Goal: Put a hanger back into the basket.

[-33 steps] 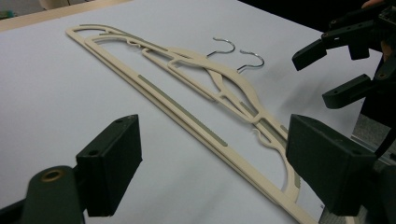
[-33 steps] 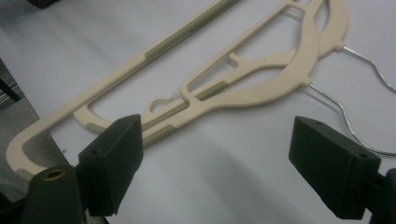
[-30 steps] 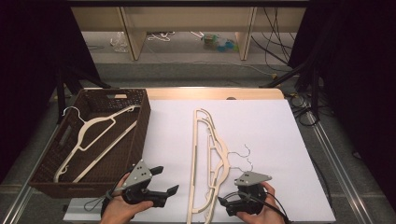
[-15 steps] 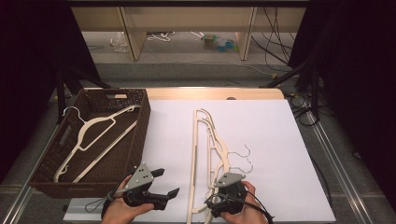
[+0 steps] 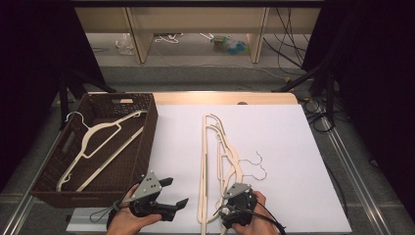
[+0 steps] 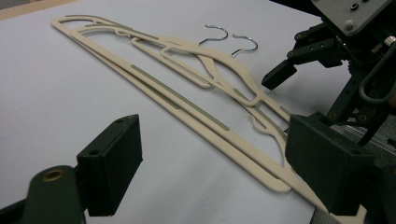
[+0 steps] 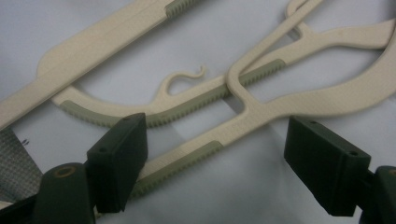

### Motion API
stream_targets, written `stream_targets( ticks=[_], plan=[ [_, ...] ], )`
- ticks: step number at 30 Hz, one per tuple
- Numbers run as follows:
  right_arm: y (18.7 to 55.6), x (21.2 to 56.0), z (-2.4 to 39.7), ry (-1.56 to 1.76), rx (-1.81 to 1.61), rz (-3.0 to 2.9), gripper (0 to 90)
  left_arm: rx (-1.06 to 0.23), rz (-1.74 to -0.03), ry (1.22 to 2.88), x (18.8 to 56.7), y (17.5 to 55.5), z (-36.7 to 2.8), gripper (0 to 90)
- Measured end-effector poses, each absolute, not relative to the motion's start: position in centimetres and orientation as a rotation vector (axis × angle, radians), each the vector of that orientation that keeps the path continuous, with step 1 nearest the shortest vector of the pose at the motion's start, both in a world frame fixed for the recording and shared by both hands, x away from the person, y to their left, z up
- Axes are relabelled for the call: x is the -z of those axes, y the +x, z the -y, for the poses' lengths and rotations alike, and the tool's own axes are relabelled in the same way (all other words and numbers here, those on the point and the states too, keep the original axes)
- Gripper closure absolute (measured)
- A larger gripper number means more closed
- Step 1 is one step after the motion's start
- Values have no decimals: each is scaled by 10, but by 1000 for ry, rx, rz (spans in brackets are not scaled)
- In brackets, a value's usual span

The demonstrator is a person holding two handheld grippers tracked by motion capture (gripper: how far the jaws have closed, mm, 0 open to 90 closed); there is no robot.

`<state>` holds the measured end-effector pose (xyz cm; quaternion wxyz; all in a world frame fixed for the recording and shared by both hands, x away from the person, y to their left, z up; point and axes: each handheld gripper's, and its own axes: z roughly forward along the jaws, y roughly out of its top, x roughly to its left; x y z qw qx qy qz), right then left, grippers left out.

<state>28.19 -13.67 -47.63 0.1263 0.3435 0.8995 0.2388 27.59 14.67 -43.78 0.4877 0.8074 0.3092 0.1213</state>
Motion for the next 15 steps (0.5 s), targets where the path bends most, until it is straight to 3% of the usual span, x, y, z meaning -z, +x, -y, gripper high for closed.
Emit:
stream_targets(
  ticks=[5, 10, 15],
  plan=[
    [284, 474, 151, 1096, -681, -2638, 266, -284, -772, 1947, 438, 275, -146, 190],
    [288, 470, 167, 1087, -670, -2676, 415, -291, -746, 1967, 438, 275, -147, 190],
    [294, 466, 179, 1090, -628, -2717, 494, -283, -739, 1976, 438, 276, -147, 190]
  ],
)
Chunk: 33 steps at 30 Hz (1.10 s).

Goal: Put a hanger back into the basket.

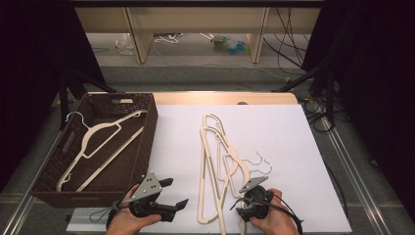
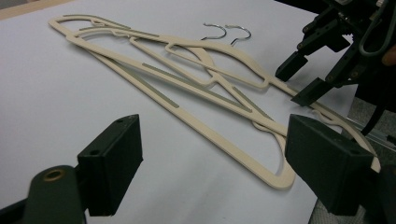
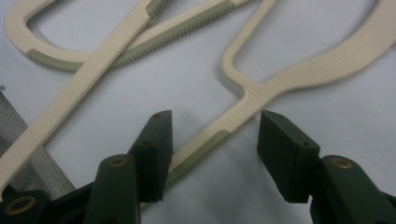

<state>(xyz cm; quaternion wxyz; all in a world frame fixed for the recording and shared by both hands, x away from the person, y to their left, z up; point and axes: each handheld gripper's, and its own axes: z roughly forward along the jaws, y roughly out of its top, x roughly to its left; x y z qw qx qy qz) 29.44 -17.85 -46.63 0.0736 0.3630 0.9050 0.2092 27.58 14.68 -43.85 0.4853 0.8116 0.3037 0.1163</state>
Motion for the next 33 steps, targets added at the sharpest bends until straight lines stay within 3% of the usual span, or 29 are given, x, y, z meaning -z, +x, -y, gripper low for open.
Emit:
stream_targets(
  ticks=[8, 16, 23, 33],
  plan=[
    [310, 461, 180, 1121, -515, -2814, 504, -291, -738, 1991, 441, 276, -145, 192],
    [311, 460, 167, 1080, -378, -2858, 443, -280, -738, 1989, 441, 276, -146, 193],
    [313, 460, 169, 1011, -362, -2873, 518, -279, -754, 1983, 441, 274, -144, 193],
    [321, 458, 184, 1018, -438, -2871, 768, -287, -735, 1991, 441, 275, -145, 194]
  ],
)
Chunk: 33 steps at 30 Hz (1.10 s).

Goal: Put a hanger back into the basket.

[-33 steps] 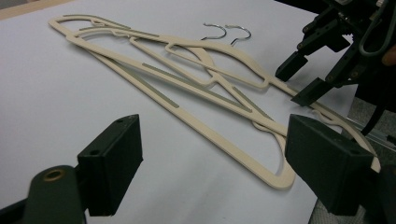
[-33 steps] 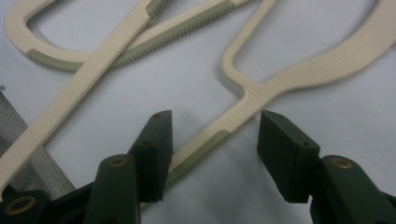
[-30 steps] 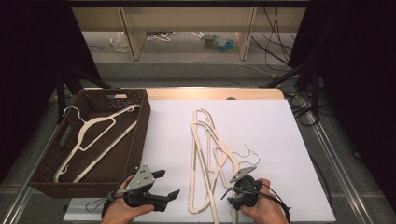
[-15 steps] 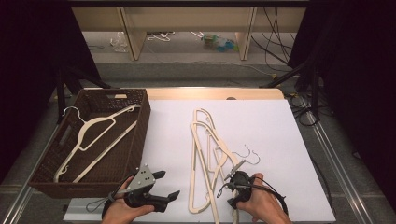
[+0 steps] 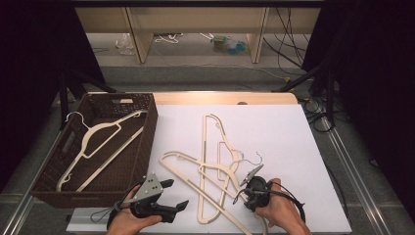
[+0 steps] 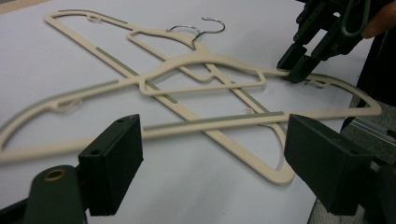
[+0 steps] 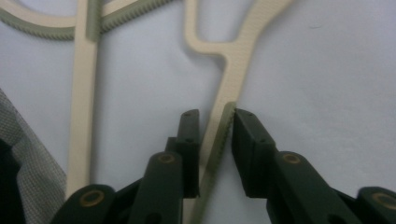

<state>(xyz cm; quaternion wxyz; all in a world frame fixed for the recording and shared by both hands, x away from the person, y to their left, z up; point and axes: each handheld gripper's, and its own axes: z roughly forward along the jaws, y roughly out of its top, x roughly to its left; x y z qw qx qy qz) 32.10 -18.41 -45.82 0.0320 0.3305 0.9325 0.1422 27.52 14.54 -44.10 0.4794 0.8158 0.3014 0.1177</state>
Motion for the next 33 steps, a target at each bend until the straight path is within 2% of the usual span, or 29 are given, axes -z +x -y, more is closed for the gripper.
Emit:
stream_targets(
  ticks=[2, 9, 18, 23, 33],
  plan=[
    [323, 458, 187, 1006, -458, -2875, 800, -288, -734, 1992, 441, 275, -145, 194],
    [322, 457, 187, 921, -452, -2896, 803, -285, -751, 1980, 443, 278, -143, 195],
    [316, 444, 187, 735, -421, -2858, 803, -261, -737, 2050, 450, 315, -129, 201],
    [310, 438, 186, 654, -427, -2852, 803, -203, -756, 2052, 453, 339, -111, 207],
    [296, 423, 183, 544, -399, -2818, 803, 29, -753, 2137, 469, 364, -87, 247]
  ],
)
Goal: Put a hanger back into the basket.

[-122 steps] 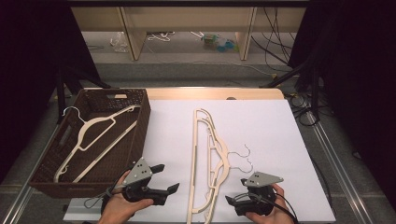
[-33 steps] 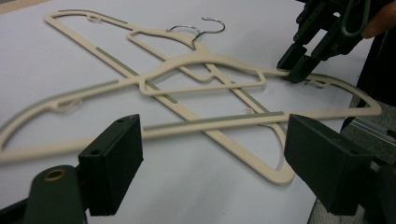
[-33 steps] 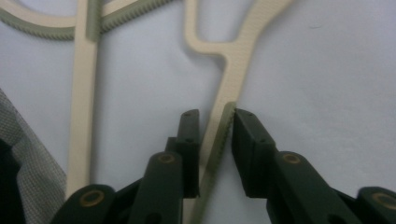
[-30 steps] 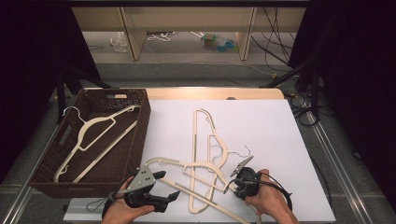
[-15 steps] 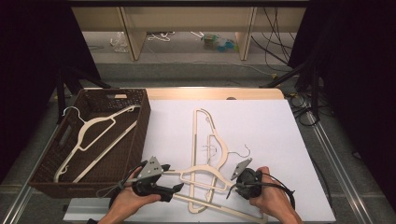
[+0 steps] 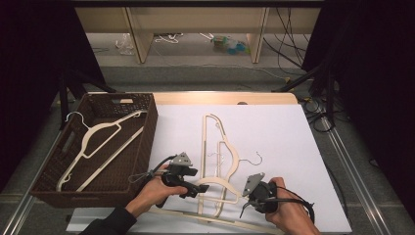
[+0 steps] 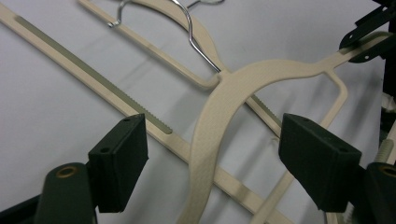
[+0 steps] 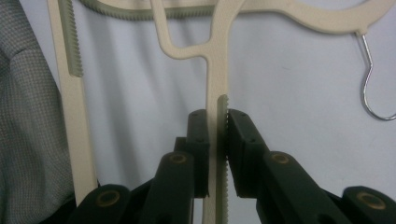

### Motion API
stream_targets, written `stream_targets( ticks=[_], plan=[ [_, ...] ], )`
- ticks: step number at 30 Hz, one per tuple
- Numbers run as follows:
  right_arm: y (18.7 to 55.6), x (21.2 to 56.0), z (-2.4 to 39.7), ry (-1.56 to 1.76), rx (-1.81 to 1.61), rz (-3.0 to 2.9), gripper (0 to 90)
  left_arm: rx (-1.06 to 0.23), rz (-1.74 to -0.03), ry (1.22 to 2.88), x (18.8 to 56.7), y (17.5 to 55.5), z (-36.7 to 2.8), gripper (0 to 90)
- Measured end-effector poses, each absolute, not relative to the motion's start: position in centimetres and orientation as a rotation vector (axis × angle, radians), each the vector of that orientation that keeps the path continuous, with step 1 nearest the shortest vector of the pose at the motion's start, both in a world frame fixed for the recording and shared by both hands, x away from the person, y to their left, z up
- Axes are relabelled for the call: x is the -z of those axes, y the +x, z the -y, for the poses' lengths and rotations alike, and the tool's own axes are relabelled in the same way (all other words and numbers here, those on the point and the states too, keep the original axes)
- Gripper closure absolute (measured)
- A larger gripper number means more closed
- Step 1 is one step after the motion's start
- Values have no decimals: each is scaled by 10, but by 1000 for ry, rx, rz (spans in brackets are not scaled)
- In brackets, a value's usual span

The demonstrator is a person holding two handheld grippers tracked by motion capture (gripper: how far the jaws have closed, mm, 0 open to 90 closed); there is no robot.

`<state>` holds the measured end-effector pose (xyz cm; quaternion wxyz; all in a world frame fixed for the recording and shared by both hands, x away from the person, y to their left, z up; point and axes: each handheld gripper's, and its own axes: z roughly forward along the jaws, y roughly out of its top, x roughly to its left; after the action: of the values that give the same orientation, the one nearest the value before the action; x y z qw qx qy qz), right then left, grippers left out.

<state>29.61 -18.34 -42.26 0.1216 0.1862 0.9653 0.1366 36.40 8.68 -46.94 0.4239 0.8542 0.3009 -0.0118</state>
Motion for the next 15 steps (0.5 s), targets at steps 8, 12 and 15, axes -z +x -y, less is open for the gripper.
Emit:
stream_targets(
  ticks=[8, 12, 15],
  plan=[
    [293, 420, 181, 504, -410, -2817, 803, 198, -722, 2147, 474, 376, -74, 346],
    [292, 418, 181, 492, -419, -2809, 803, 265, -688, 2163, 480, 381, -70, 432],
    [292, 418, 182, 487, -422, -2808, 802, 307, -687, 2163, 480, 380, -70, 491]
  ],
)
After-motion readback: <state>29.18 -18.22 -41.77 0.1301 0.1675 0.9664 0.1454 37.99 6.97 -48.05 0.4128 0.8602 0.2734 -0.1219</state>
